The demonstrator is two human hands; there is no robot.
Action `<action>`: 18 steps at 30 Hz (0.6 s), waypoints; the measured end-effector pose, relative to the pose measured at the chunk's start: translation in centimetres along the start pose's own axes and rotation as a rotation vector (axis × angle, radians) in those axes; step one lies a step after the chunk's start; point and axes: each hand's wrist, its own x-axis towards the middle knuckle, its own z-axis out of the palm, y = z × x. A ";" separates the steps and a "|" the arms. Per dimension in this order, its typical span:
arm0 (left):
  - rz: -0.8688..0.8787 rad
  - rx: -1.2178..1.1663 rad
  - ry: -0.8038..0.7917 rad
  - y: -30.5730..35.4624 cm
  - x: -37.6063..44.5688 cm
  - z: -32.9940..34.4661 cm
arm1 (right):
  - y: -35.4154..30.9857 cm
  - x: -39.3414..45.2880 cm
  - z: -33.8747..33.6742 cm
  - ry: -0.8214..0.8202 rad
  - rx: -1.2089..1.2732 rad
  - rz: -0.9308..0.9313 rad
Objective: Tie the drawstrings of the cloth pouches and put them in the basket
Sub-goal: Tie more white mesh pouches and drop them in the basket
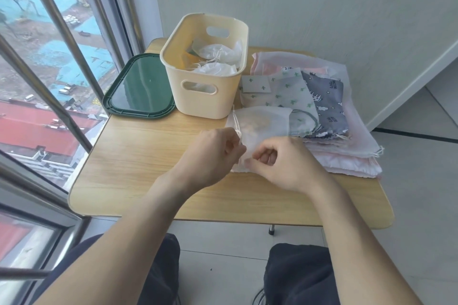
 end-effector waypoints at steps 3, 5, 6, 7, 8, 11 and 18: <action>-0.014 -0.020 -0.005 0.1 0.0 0.4 | 0.0 -0.1 0.5 0.000 0.013 -0.043; 0.002 -0.008 0.018 0.2 0.0 0.7 | -0.1 -0.3 0.5 0.007 0.073 -0.053; 0.015 -0.003 0.033 0.2 0.0 0.8 | -0.2 -0.3 0.5 0.013 0.107 -0.057; 0.029 -0.007 0.050 0.2 0.0 0.9 | -0.2 -0.4 0.6 0.019 0.138 -0.061; 0.046 -0.020 0.070 0.2 0.0 0.9 | -0.3 -0.5 0.7 0.024 0.166 -0.065; 0.094 -0.078 0.142 0.4 0.1 1.0 | -0.2 -0.5 1.1 0.044 0.233 -0.086; 0.052 -0.222 0.150 1.5 -0.4 0.7 | -0.2 -0.4 1.0 0.043 0.435 -0.045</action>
